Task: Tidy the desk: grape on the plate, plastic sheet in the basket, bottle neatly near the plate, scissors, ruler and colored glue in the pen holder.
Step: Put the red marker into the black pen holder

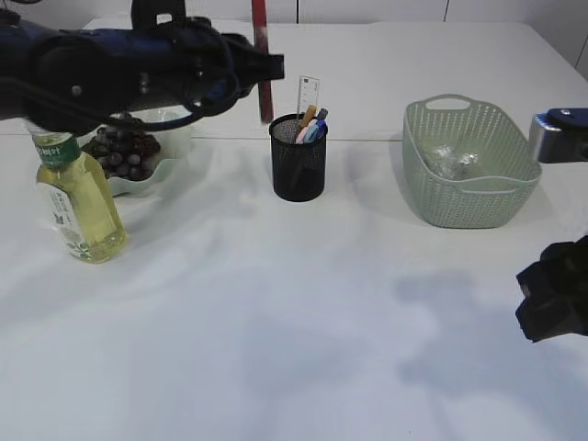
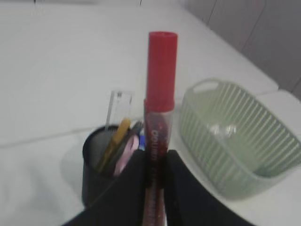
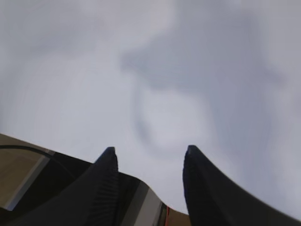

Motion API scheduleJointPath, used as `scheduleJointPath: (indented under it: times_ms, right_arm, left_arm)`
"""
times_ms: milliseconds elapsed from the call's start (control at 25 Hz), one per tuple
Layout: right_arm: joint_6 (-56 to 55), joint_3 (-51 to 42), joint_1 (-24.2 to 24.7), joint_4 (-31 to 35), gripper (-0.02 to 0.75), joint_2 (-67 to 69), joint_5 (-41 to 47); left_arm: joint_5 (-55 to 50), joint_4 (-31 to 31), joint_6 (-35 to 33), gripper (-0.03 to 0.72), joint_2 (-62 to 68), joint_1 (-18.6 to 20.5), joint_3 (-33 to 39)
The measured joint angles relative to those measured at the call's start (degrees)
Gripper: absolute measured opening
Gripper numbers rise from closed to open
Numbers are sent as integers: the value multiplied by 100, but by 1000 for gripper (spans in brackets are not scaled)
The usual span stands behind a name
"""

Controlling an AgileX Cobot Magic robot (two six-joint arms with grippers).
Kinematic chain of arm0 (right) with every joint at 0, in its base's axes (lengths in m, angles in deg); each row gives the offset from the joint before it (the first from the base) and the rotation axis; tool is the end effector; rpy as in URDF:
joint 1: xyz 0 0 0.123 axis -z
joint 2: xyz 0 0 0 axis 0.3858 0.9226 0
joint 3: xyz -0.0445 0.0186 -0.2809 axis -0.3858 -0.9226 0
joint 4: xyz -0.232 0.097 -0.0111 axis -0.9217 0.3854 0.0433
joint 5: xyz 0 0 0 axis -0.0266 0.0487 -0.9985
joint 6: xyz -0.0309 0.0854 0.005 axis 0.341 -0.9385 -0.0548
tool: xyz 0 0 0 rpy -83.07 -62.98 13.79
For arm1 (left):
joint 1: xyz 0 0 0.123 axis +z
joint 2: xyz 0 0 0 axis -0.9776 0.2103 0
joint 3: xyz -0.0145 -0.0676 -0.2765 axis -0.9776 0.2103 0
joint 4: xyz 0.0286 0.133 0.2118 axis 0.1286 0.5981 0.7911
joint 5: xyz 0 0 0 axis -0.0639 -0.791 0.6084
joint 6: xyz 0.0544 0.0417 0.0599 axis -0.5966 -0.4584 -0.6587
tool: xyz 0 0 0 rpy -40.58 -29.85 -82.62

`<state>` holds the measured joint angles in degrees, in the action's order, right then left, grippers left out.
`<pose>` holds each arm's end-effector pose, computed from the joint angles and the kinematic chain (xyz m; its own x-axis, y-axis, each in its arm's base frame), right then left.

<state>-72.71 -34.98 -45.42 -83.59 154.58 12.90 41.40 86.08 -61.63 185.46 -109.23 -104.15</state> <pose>0.1826 0.0830 0.2802 -0.9401 -0.1821 -0.2881 -0.2247 0.9667 0.1224 0.3515 -0.2151 0.2626 -0.3675 -0.0558 -0.9284 0.4520 0.8617 -0.2307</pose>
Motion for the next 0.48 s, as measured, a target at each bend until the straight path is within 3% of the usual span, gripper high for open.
scheduleJointPath:
  times_ms: [480]
  right_arm:
    - [0,0,0,-315,364,0,-394]
  left_arm:
    - [739,143,0,78,1667,156,-1739]
